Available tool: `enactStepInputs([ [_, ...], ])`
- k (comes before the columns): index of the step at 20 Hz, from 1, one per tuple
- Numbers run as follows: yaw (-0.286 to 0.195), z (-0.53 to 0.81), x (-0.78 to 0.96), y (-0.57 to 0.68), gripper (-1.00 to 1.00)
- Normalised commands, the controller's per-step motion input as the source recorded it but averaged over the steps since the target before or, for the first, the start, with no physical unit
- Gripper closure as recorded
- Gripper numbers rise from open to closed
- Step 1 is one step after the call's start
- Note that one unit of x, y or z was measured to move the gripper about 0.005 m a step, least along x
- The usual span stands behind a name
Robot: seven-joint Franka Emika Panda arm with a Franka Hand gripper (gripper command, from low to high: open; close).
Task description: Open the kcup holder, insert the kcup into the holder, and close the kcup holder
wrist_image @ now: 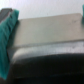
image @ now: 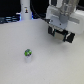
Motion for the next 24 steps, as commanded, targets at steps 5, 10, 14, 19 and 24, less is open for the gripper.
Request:
enactStepInputs([
  [5,-0.062,0.22,0.91,-0.35,1.0],
  [10,-0.066,0.21,0.88,-0.38,1.0],
  [14,-0.094,0.24,0.42,-0.22,-1.0],
  [19,-0.134,0.33,0.29,-0.25,-1.0],
  [24,-0.16,0.36,0.24,-0.36,-1.0],
])
